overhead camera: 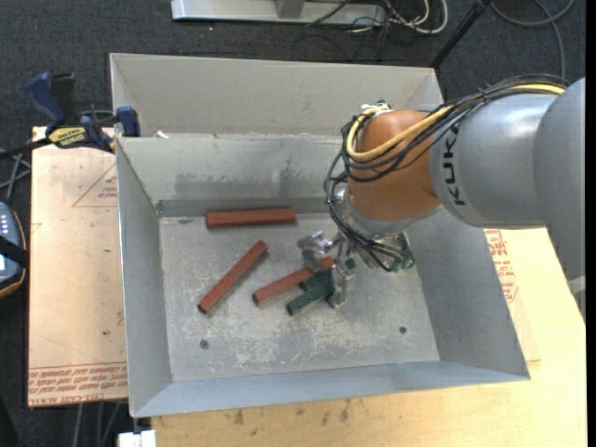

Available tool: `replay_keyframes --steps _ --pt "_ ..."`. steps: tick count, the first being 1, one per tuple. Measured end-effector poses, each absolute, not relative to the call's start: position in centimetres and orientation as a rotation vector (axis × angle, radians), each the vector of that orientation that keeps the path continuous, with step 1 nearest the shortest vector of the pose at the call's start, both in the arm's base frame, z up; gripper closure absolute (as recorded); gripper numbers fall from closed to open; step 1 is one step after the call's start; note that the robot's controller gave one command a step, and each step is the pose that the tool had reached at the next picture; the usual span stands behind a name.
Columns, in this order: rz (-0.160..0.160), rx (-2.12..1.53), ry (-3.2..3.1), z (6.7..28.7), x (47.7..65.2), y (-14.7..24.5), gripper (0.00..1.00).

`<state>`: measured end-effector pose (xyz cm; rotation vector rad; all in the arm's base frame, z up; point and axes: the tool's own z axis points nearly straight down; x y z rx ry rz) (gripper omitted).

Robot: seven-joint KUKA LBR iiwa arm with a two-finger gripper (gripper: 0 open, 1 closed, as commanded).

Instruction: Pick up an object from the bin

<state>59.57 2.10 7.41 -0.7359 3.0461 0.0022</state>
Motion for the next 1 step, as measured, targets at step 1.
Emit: replay_keyframes --steps 1 --pt "0.002 -0.736 3.046 7.41 59.57 2.1 1.0"
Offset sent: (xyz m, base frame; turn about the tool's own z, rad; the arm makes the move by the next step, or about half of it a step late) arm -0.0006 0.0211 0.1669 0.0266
